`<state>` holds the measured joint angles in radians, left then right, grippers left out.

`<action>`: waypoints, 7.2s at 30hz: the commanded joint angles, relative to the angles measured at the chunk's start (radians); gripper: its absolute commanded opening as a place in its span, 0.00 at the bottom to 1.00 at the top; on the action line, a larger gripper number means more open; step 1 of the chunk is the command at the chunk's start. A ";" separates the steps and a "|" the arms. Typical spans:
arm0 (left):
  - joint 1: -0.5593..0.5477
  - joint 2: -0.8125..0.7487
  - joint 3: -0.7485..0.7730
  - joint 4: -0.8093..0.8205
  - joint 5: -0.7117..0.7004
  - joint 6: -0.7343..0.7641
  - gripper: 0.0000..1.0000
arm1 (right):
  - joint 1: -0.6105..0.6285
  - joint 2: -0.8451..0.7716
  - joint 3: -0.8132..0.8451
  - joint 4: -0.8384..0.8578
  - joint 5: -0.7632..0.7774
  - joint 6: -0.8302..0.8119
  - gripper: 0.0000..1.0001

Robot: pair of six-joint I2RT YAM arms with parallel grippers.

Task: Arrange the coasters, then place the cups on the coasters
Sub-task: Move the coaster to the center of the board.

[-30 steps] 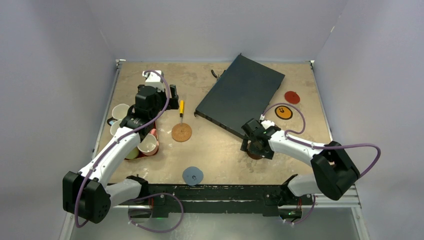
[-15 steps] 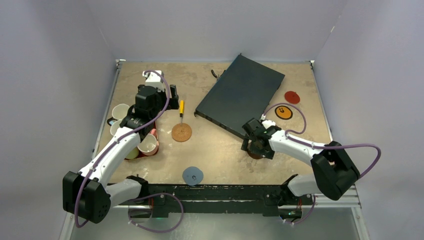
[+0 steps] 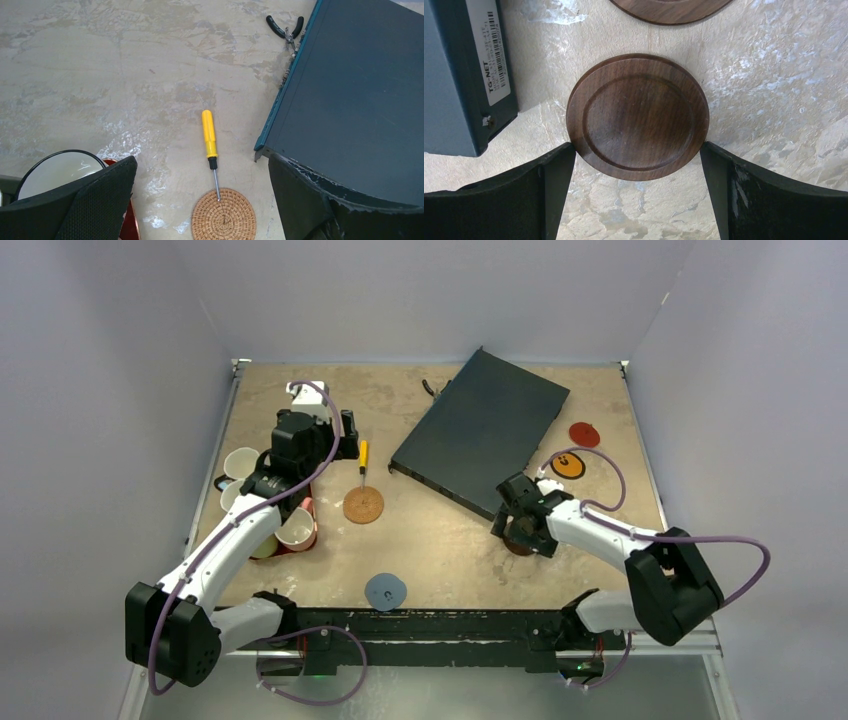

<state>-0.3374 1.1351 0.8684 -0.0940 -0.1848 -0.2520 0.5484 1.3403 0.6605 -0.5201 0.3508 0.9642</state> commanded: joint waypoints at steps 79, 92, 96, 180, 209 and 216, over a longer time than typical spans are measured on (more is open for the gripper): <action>-0.017 0.002 0.021 0.019 -0.018 -0.001 0.99 | -0.298 0.183 0.126 0.111 0.030 -0.252 0.98; -0.017 -0.004 0.021 0.020 -0.016 -0.002 0.99 | -0.298 0.167 0.132 0.100 0.014 -0.244 0.98; -0.017 -0.005 0.021 0.020 -0.016 -0.002 0.99 | -0.298 0.122 0.149 0.074 0.045 -0.251 0.98; -0.018 -0.132 -0.049 0.079 -0.219 0.030 0.98 | 0.512 0.258 0.098 0.202 -0.075 -0.233 0.68; -0.018 -0.142 -0.050 0.079 -0.206 0.022 0.98 | 0.527 0.104 0.188 -0.080 0.049 -0.020 0.86; -0.017 -0.143 -0.049 0.080 -0.206 0.020 0.98 | 0.526 0.144 0.162 -0.112 0.028 0.013 0.81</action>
<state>-0.3492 1.0008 0.8093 -0.0471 -0.3973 -0.2249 1.0714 1.4746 0.8436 -0.5808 0.3676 0.9325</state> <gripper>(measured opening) 0.977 0.824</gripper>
